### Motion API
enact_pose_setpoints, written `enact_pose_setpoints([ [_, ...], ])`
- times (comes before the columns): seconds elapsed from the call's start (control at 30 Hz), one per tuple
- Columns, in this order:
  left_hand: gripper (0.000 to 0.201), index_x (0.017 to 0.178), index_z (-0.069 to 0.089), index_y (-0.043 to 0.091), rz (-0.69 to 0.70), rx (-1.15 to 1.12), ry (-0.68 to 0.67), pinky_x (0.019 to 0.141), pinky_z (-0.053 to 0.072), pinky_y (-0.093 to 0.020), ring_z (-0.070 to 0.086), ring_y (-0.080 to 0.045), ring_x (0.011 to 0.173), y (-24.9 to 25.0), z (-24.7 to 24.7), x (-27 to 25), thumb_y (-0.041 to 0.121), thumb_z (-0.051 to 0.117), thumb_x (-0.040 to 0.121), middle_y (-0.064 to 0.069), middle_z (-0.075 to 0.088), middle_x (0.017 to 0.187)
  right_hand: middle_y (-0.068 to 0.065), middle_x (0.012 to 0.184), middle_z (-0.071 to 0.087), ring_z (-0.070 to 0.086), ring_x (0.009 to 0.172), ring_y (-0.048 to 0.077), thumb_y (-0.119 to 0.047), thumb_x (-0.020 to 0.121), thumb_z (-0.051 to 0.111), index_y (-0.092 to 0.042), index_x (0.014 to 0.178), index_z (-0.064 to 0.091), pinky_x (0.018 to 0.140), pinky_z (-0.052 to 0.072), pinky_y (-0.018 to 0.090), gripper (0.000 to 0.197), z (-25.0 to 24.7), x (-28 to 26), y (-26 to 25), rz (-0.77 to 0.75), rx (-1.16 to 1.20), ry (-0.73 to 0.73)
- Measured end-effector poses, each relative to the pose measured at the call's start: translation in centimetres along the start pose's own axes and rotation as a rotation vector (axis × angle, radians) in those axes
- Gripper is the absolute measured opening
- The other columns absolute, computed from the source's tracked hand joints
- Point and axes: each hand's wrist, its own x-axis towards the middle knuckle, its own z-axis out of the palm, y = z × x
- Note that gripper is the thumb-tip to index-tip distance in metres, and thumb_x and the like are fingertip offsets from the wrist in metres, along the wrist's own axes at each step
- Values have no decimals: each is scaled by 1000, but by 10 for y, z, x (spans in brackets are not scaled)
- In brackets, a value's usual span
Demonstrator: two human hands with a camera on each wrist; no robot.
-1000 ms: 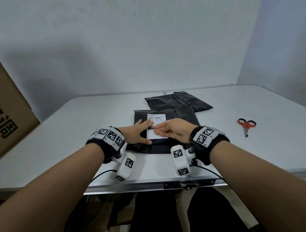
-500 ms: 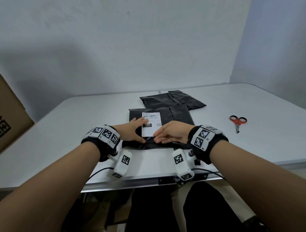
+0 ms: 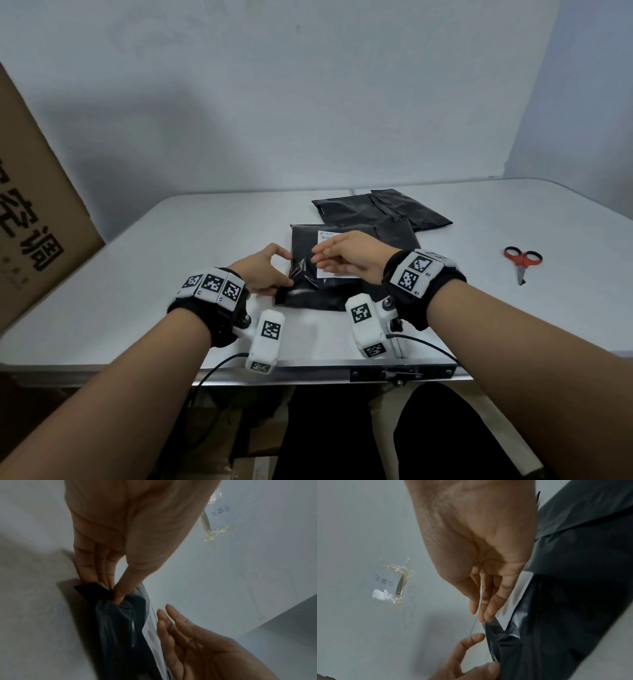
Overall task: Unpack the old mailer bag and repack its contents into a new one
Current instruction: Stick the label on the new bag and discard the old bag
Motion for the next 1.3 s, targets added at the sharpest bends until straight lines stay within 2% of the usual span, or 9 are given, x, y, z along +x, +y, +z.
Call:
enact_pose_setpoints([
  [0.1, 46, 111, 51, 23, 26, -70, 24, 88, 52, -39, 53, -23, 70, -10, 0, 1, -1, 71, 77, -11, 56, 79, 11, 90, 66, 63, 74, 13, 3, 95, 41, -4, 97, 62, 77, 53, 21, 22, 8, 6, 8, 11, 40, 4],
  [0.33, 31, 96, 55, 22, 83, -45, 28, 67, 50, -27, 50, -17, 62, -18, 3, 2, -5, 61, 83, -6, 52, 70, 16, 109, 64, 65, 86, 13, 9, 93, 35, 2, 115, 58, 85, 53, 22, 33, 7, 9, 19, 10, 77, 24],
  [0.43, 44, 116, 55, 26, 150, 136, 24, 70, 48, -31, 47, -17, 60, -14, 8, 1, -3, 57, 83, -4, 49, 73, 16, 109, 64, 65, 91, 16, 8, 93, 37, 3, 117, 59, 88, 52, 22, 33, 9, 8, 20, 2, 51, 26],
  [0.57, 71, 140, 39, 41, 253, 462, -12, 57, 40, -20, 46, -14, 64, -4, 12, -5, -3, 51, 85, -5, 52, 90, 14, 102, 65, 64, 88, 16, 7, 91, 45, 6, 115, 62, 89, 50, 23, 29, 13, 8, 20, -6, -51, 9],
  [0.73, 78, 144, 26, 46, 180, 604, -82, 54, 36, -21, 43, -13, 61, 4, 10, 2, 1, 50, 86, 3, 46, 70, 8, 91, 65, 63, 81, 12, 10, 92, 42, 12, 119, 58, 75, 52, 13, 32, 16, 4, 19, 38, -94, -41],
  [0.8, 79, 145, 24, 47, 169, 609, -84, 55, 38, -22, 44, -16, 63, 4, 11, 2, 0, 48, 86, 1, 46, 71, 15, 101, 64, 64, 84, 15, 10, 93, 40, 14, 124, 54, 66, 52, 9, 35, 18, 1, 19, 47, -103, -57],
  [1.03, 78, 147, 23, 43, 177, 612, -81, 52, 34, -20, 42, -16, 63, 8, 12, -4, -1, 44, 86, -14, 55, 89, 26, 141, 46, 59, 114, 30, 8, 97, 25, 11, 135, 42, 69, 53, 10, 42, 20, -4, 24, 114, -24, -160],
  [1.17, 78, 148, 20, 42, 169, 618, -93, 58, 37, -21, 45, -18, 73, 9, 11, -5, 1, 45, 87, -4, 53, 80, 23, 131, 56, 59, 118, 29, 10, 95, 26, 8, 131, 49, 90, 51, 26, 43, 9, -7, 21, 191, 21, -67],
  [1.3, 77, 149, 17, 41, 170, 644, -86, 71, 41, -24, 51, -21, 81, 10, 12, -8, 2, 44, 89, 0, 53, 80, 15, 99, 68, 67, 87, 19, 8, 94, 30, 6, 121, 56, 85, 53, 25, 38, -12, -15, 19, 267, -1, -1],
])
